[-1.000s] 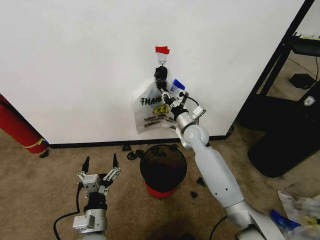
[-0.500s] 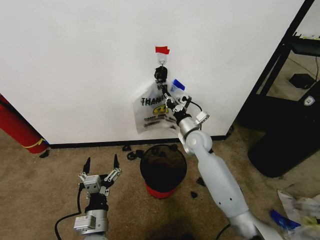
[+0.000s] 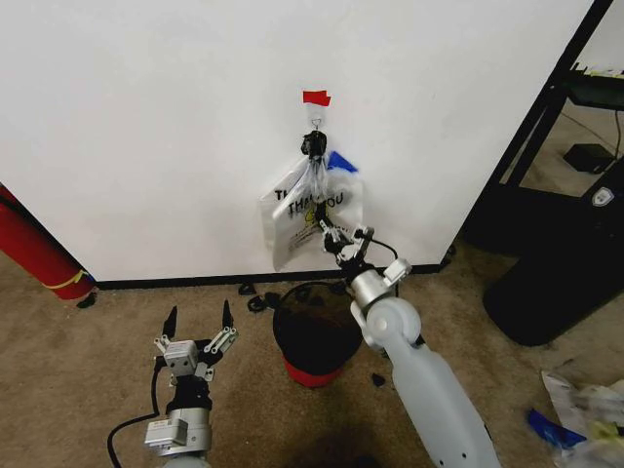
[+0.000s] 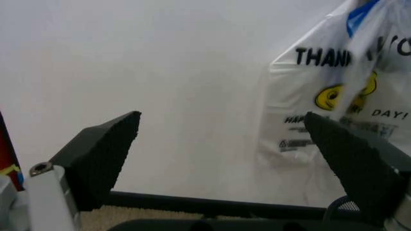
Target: Pick up the garbage bag from the wall and place it over the trash bin.
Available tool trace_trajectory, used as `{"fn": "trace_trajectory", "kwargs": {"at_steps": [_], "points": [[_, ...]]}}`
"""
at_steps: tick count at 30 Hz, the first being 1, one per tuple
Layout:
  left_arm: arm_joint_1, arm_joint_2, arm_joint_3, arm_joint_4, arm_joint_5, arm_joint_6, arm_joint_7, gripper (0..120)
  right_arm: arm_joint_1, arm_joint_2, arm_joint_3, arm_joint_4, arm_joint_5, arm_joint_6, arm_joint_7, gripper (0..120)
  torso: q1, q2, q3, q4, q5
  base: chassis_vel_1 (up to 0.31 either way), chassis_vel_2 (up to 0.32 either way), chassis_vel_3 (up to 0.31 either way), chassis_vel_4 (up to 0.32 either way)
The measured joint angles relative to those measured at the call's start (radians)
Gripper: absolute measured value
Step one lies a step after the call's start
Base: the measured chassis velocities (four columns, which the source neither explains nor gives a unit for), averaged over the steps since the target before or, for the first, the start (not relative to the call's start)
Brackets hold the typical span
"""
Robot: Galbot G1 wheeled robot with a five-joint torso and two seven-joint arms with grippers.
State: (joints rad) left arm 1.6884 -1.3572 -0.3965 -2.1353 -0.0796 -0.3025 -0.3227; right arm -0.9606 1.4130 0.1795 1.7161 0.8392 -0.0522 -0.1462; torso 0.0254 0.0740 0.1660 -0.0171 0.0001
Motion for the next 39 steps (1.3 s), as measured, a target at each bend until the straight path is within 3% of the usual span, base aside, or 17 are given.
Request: {"fn": "trace_trajectory", "kwargs": {"at_steps": [16, 39], "points": [[-0.016, 0.012, 0.025, 0.011, 0.0, 0.005, -0.002, 100, -0.286, -0.003, 0.074, 0.187, -0.209, 0.054, -0.037, 0, 0.0, 0.0, 0.0, -0.0001, 0.0, 0.0, 0.0, 0.0, 0.0], [-0.032, 0.031, 0.043, 0.012, -0.017, 0.005, -0.003, 100, -0.599, 0.025, 0.119, 0.272, -0.465, 0.207, -0.064, 0, 0.0, 0.0, 0.0, 0.0, 0.0, 0.0, 0.0, 0.0, 0.0]]}}
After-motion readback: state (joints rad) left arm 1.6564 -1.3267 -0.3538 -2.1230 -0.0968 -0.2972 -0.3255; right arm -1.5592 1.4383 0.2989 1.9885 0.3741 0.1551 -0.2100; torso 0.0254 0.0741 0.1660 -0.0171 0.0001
